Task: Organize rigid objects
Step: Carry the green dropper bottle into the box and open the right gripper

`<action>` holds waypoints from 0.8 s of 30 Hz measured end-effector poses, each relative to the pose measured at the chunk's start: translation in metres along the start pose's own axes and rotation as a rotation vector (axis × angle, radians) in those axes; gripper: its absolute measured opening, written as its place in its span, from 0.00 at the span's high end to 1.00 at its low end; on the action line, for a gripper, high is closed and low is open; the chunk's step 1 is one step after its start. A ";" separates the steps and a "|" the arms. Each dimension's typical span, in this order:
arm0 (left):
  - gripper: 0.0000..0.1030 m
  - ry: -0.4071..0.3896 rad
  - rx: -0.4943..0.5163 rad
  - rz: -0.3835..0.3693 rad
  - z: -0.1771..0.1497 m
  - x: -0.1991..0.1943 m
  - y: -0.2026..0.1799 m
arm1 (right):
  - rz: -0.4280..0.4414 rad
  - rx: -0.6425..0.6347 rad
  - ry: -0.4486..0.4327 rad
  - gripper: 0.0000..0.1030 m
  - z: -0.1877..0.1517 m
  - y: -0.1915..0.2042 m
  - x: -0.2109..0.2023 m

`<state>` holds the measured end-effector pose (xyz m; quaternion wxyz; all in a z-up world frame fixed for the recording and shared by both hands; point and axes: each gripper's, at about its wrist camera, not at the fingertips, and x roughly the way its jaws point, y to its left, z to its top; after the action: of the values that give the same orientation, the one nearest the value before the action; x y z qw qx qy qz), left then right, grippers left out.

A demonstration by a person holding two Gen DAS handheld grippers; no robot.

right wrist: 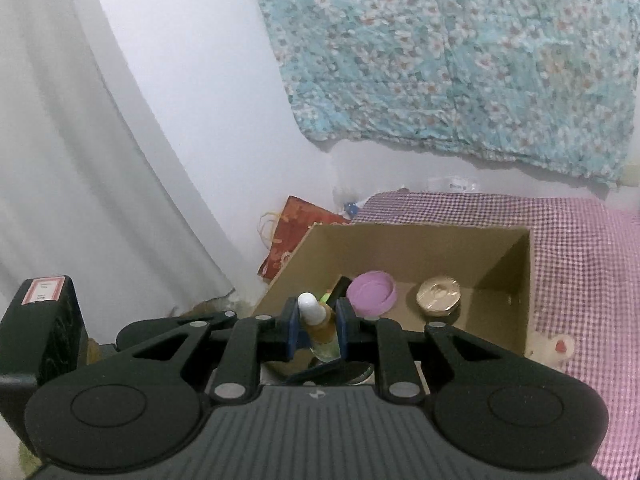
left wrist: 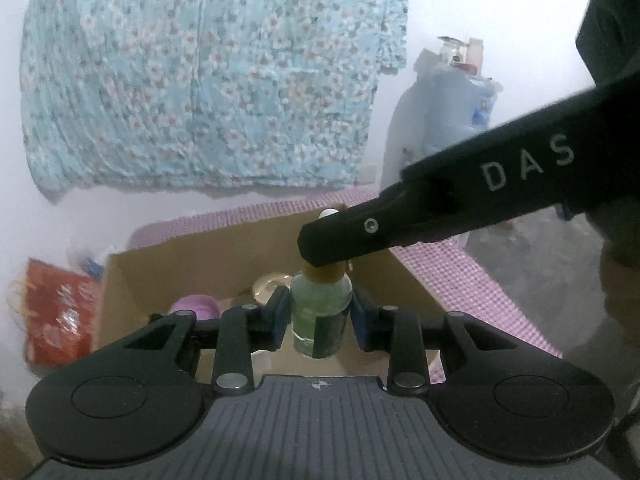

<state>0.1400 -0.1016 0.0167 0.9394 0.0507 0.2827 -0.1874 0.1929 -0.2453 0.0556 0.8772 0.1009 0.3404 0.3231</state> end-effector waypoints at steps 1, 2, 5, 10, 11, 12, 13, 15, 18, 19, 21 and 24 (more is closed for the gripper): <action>0.69 0.013 -0.018 -0.010 0.003 0.010 0.003 | 0.006 0.007 0.012 0.79 0.003 -0.007 0.005; 0.69 0.028 -0.038 -0.024 0.004 0.020 0.006 | 0.008 0.020 0.028 0.79 0.008 -0.017 0.012; 0.69 0.096 -0.104 -0.069 0.003 0.055 0.017 | 0.000 0.061 0.084 0.79 0.013 -0.042 0.033; 0.69 0.190 -0.115 -0.072 -0.002 0.101 0.018 | -0.041 0.083 0.161 0.79 0.006 -0.073 0.067; 0.69 0.205 -0.122 -0.076 -0.003 0.107 0.019 | -0.049 0.083 0.173 0.79 0.004 -0.078 0.073; 0.69 0.219 -0.129 -0.080 -0.002 0.113 0.020 | -0.057 0.080 0.183 0.79 0.002 -0.082 0.077; 0.69 0.229 -0.137 -0.083 -0.003 0.116 0.020 | -0.066 0.076 0.192 0.79 -0.001 -0.085 0.080; 0.69 0.245 -0.144 -0.093 -0.003 0.121 0.020 | -0.082 0.065 0.213 0.79 -0.003 -0.092 0.086; 0.69 0.259 -0.151 -0.118 -0.002 0.128 0.019 | -0.113 0.044 0.254 0.80 -0.007 -0.098 0.091; 0.68 0.258 -0.156 -0.133 -0.001 0.129 0.018 | -0.115 0.041 0.265 0.80 -0.008 -0.101 0.093; 0.68 0.265 -0.150 -0.133 -0.001 0.132 0.015 | -0.109 0.041 0.279 0.80 -0.010 -0.104 0.094; 0.69 0.270 -0.148 -0.140 -0.002 0.134 0.013 | -0.125 0.027 0.281 0.80 -0.009 -0.106 0.094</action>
<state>0.2468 -0.1326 -0.0584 0.8787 -0.0137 0.4221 -0.2224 0.2923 -0.2681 -0.0432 0.8378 0.0451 0.4700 0.2741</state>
